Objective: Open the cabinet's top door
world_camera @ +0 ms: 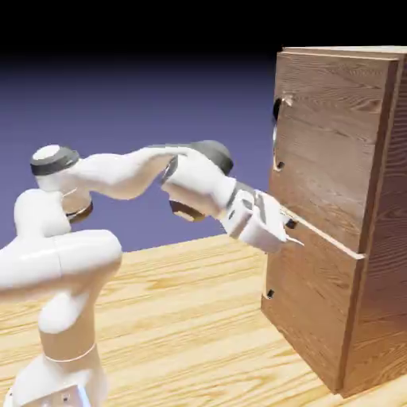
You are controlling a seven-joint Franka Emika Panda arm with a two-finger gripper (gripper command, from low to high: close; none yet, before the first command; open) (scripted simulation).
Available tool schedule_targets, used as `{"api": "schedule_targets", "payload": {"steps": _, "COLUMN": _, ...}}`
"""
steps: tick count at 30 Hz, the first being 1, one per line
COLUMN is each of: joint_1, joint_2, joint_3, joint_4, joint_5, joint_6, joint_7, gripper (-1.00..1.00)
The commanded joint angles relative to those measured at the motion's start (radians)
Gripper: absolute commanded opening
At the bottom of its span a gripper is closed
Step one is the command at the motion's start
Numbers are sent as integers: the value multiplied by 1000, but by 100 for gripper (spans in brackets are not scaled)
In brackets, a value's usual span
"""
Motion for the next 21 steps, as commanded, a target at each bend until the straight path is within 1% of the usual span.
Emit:
{"api": "schedule_targets", "payload": {"steps": 1, "joint_1": 29, "joint_2": 36, "joint_3": -33, "joint_4": 1, "joint_5": 36, "joint_6": -12, "joint_7": -16, "gripper": 0}}
{"api": "schedule_targets", "payload": {"steps": 4, "joint_1": 118, "joint_2": 145, "joint_3": -132, "joint_4": 6, "joint_5": 146, "joint_6": -47, "joint_7": -62, "gripper": 0}}
{"api": "schedule_targets", "payload": {"steps": 6, "joint_1": 133, "joint_2": 164, "joint_3": -150, "joint_4": 7, "joint_5": 165, "joint_6": -53, "joint_7": -70, "gripper": 0}}
{"api": "schedule_targets", "payload": {"steps": 11, "joint_1": -32, "joint_2": 169, "joint_3": -101, "joint_4": 128, "joint_5": 261, "joint_6": -92, "joint_7": -48, "gripper": 0}}
{"api": "schedule_targets", "payload": {"steps": 12, "joint_1": -32, "joint_2": 169, "joint_3": -101, "joint_4": 128, "joint_5": 261, "joint_6": -92, "joint_7": -48, "gripper": -100}}
{"api": "schedule_targets", "payload": {"steps": 13, "joint_1": -32, "joint_2": 169, "joint_3": -101, "joint_4": 128, "joint_5": 261, "joint_6": -92, "joint_7": -48, "gripper": -100}}
{"api": "schedule_targets", "payload": {"steps": 21, "joint_1": 6, "joint_2": 168, "joint_3": -235, "joint_4": -76, "joint_5": 278, "joint_6": -440, "joint_7": -190, "gripper": -100}}
